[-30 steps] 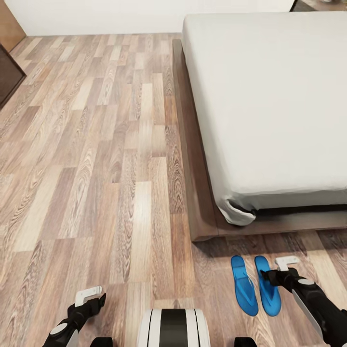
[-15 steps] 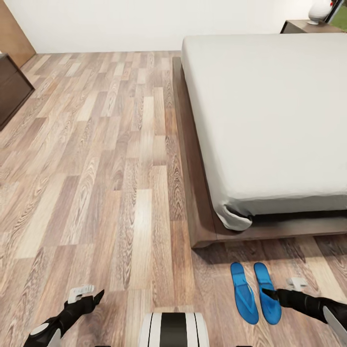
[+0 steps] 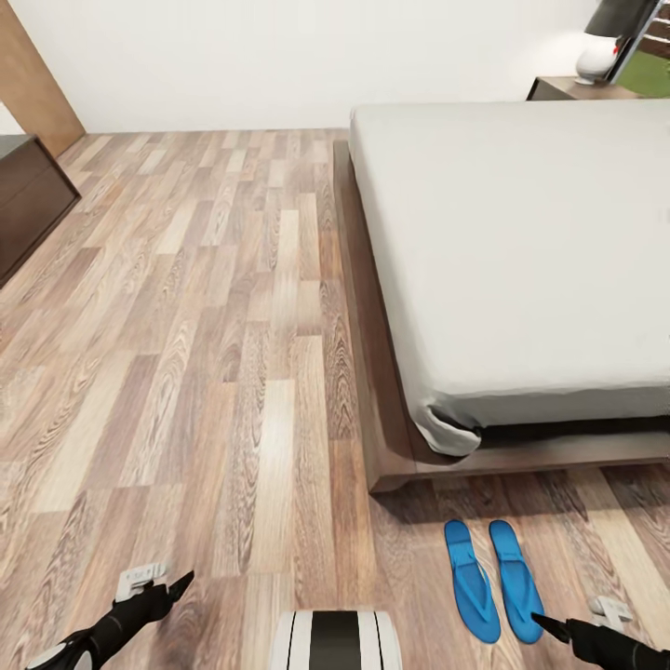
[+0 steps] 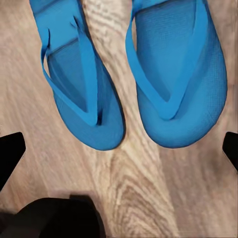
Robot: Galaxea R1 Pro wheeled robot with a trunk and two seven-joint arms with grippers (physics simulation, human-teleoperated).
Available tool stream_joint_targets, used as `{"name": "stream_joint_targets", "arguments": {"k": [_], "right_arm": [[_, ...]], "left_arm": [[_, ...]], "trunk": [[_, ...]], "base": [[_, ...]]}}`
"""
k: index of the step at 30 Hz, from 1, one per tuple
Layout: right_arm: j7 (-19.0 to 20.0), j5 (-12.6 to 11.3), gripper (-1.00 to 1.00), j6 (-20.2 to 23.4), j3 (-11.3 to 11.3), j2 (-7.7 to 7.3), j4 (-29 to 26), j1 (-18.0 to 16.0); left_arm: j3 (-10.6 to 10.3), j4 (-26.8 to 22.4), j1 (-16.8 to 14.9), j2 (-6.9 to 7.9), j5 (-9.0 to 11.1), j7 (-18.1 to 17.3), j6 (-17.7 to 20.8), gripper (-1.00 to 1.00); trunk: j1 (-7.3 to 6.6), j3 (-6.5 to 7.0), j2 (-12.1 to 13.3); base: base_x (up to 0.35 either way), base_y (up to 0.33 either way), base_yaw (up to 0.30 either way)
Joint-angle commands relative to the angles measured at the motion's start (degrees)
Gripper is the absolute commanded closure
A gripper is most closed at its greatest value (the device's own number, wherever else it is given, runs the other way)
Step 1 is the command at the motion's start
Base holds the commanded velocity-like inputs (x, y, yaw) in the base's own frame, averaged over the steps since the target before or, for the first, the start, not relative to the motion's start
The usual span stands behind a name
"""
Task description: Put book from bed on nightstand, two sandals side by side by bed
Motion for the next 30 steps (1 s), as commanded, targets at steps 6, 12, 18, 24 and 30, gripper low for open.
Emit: {"name": "stream_joint_targets", "arguments": {"k": [6,12,18,24,30], "right_arm": [[0.1,-1.1,-1.00,-2.9,0.5,0.00,5.5,0.0],[-0.2,-0.8,-1.00,-5.4,0.6,-0.16,7.8,-0.2],[-2.2,1.2,-1.00,-6.4,0.6,-0.10,9.7,-0.2],[-4.1,3.1,-1.00,-6.4,0.6,-0.08,11.7,-0.2],[-6.0,5.1,-1.00,-6.4,0.6,-0.08,13.0,-0.2]], "left_arm": [[0.1,0.5,0.1,-0.22,0.5,-0.5,0.3,-1.00],[-0.1,0.5,-0.2,-0.51,0.2,-0.5,0.1,-1.00],[-0.2,0.4,-0.7,-0.52,0.2,-0.5,0.1,-1.00],[-0.1,0.4,-0.1,-0.65,0.4,-0.5,0.1,-1.00],[-0.1,0.4,0.2,-0.69,0.5,-0.5,0.1,-1.00]], "trunk": [[-0.16,1.30,0.1],[-0.29,2.40,0.1],[-0.29,2.40,0.1],[-0.29,2.40,0.1],[-0.40,3.29,0.2]], "base": [[0.000,0.000,0.000],[0.000,0.000,0.000],[0.000,0.000,0.000],[0.000,0.000,0.000],[0.000,0.000,0.000]]}}
